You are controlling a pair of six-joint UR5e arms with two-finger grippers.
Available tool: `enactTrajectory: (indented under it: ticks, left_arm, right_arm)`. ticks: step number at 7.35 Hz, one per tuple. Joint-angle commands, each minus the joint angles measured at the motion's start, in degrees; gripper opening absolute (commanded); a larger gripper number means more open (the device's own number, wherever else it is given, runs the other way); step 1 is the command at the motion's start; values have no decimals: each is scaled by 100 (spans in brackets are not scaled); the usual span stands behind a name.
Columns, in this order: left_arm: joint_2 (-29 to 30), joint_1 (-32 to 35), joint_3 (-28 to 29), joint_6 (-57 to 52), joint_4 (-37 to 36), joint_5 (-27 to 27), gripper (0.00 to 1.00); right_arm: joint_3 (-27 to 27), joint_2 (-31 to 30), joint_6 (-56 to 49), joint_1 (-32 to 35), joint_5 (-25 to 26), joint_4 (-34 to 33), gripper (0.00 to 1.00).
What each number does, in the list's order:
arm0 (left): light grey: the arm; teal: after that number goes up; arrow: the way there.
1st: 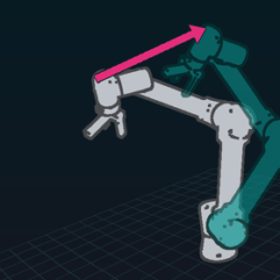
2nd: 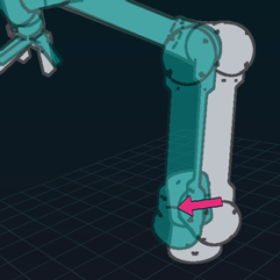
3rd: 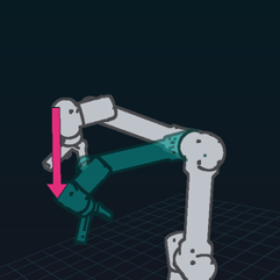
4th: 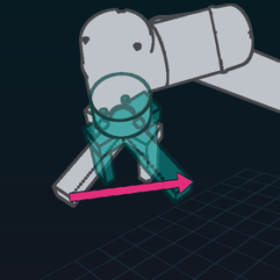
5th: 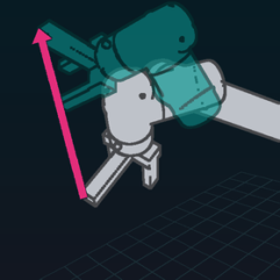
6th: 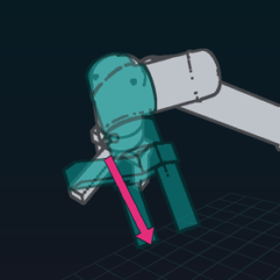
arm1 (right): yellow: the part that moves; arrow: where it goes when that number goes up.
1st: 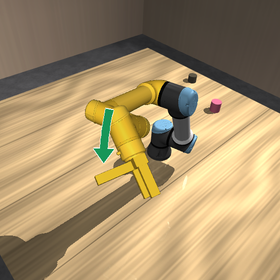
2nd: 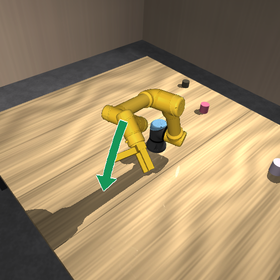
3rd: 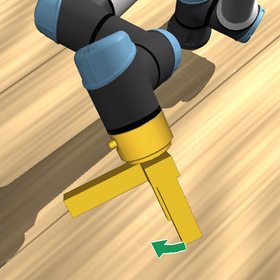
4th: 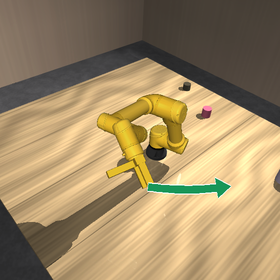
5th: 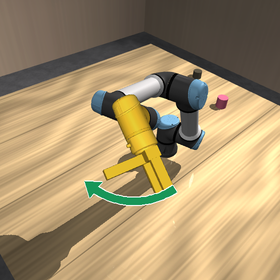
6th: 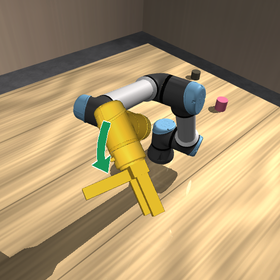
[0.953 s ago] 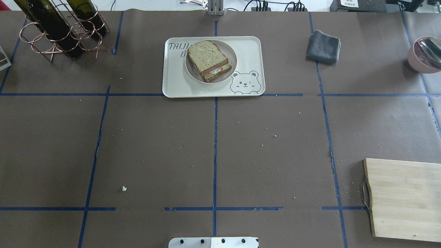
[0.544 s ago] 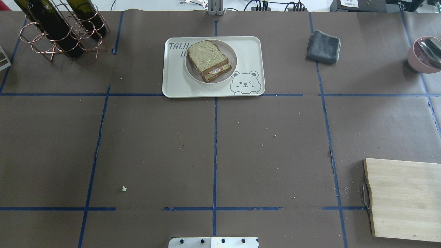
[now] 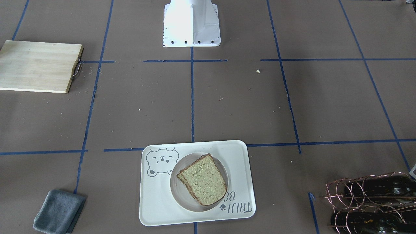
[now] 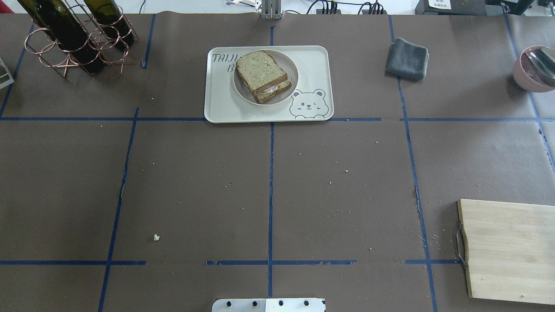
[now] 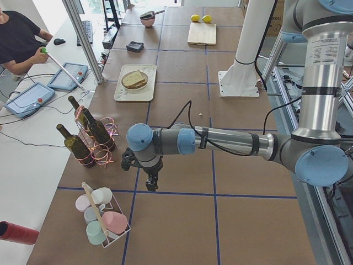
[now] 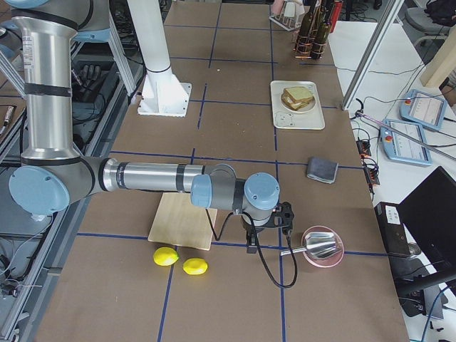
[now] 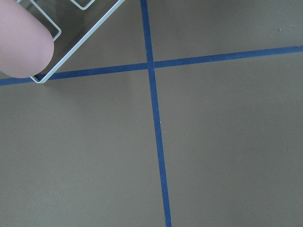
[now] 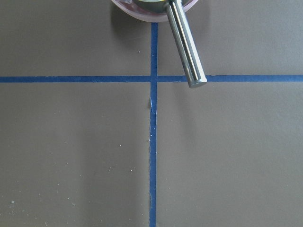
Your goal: Make sandwich and place on tray
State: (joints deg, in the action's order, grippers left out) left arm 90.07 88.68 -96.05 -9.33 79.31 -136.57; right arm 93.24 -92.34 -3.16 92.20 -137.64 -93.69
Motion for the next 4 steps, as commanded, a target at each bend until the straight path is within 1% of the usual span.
enactTrajectory:
  ticks: [1, 4]
  left_arm:
    - [2, 0, -1, 1, 5, -1, 100]
    - [37, 0, -10, 10, -4, 8, 100]
  right_arm:
    - [9, 6, 0, 0, 0, 0, 100]
    - [1, 32, 0, 0, 0, 0, 100]
